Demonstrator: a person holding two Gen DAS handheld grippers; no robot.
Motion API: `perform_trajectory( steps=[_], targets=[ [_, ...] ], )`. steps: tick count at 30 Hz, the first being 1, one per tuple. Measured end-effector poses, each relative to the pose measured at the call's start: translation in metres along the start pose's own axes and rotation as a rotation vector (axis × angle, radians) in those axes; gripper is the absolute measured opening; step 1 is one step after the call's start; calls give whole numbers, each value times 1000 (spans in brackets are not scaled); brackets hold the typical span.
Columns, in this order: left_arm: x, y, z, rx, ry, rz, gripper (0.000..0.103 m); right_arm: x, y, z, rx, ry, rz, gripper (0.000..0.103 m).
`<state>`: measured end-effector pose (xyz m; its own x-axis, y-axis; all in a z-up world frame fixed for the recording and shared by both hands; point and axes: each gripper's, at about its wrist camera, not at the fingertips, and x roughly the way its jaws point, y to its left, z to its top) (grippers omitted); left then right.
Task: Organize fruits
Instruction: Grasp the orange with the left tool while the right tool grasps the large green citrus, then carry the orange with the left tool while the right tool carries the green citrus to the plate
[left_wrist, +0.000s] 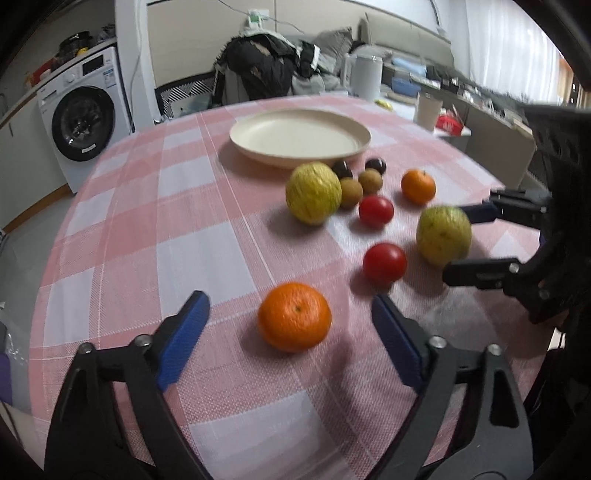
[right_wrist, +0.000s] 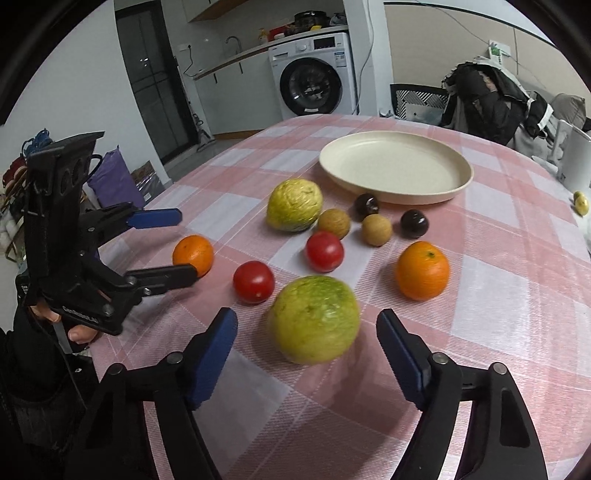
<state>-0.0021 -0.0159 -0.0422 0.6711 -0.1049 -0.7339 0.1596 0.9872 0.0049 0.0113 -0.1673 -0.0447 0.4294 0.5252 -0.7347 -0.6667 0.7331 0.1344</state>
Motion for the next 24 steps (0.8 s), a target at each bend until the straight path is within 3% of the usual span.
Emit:
perform_trajectory(
  steps=[6, 10, 13, 24],
  targets=[
    [10, -2, -3, 4, 52, -1, 52, 7, -1, 1, 16, 31, -8, 67],
    [11, 1, -3, -7, 59, -17, 38, 10, -4, 3, 33, 41, -10, 59],
    [10, 2, -2, -12, 56, -23, 38, 13, -8, 3, 40, 50, -10, 52],
    [0, 2, 8, -35, -14, -31, 37, 6, -12, 5, 40, 7, -17, 51]
  ],
)
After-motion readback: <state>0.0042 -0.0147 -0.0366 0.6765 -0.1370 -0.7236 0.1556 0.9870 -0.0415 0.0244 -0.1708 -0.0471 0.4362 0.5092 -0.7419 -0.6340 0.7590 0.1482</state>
